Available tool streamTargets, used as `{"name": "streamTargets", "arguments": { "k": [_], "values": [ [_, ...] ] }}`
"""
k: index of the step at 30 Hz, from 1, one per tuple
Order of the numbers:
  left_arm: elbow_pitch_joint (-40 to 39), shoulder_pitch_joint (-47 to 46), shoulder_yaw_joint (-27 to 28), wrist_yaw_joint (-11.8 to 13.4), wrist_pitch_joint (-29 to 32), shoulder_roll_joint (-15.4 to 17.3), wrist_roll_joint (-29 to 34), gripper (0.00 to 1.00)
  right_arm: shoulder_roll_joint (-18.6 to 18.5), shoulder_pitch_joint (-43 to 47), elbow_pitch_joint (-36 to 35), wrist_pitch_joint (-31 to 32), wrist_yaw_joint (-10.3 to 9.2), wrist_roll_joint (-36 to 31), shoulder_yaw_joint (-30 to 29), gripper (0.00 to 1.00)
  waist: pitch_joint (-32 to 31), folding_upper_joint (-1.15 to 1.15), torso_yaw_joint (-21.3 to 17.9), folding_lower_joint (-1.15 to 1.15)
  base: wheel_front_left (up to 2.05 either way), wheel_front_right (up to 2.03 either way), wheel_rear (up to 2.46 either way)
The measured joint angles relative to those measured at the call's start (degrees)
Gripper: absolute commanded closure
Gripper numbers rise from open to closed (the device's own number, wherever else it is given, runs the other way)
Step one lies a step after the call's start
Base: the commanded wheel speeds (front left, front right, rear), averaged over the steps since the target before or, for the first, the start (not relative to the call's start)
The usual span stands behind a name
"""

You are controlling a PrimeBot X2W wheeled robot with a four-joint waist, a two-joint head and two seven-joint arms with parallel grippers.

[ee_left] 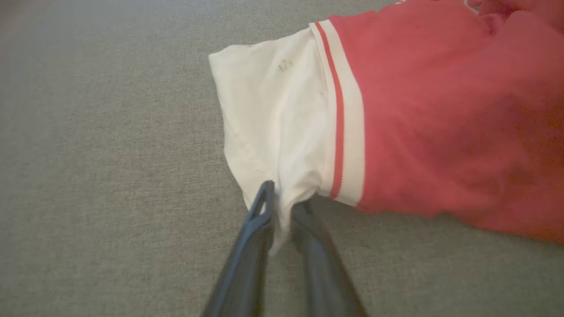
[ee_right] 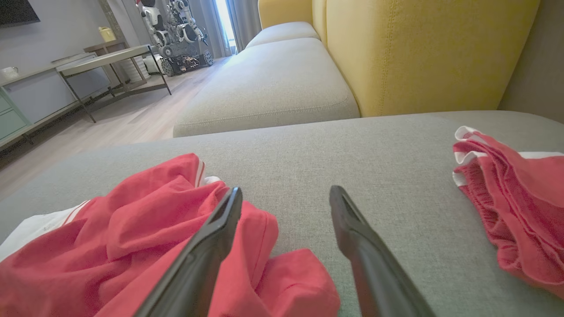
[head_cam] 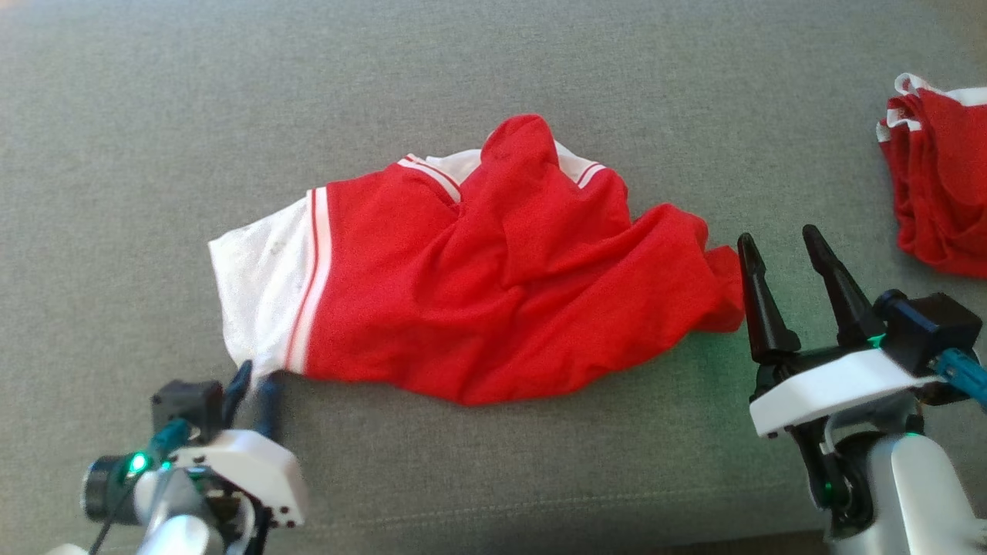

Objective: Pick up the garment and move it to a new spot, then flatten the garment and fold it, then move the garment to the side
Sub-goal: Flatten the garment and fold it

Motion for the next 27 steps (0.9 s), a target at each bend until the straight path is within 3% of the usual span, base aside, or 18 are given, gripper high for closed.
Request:
{"name": "streamTargets", "arguments": {
  "k": [8, 16, 27],
  "values": [
    [0.51, -1.58, -0.63, -2.05, -8.46, -4.1, -1.71, 0.0, -0.11, -0.02, -1.15, 1.01, 0.0, -0.16, -0.08, 0.0, -2.19, 0.0, 0.84, 0.0, 0.0, 0.0, 0.0],
    [-2.05, -3.73, 0.14, -2.55, -14.4, -5.06, -0.14, 0.0, -0.19, 2.48, -1.7, 1.9, 0.0, -0.22, -0.19, 0.0, -6.3, 0.0, 1.33, 0.0, 0.0, 0.0, 0.0],
    [-3.46, -1.3, 0.78, -2.93, -14.14, -2.59, 0.07, 0.0, -0.23, 6.25, -2.09, 2.93, 0.0, -0.65, -0.03, 0.0, -11.12, 0.0, 1.3, 0.0, 0.0, 0.0, 0.0]
  ]
}}
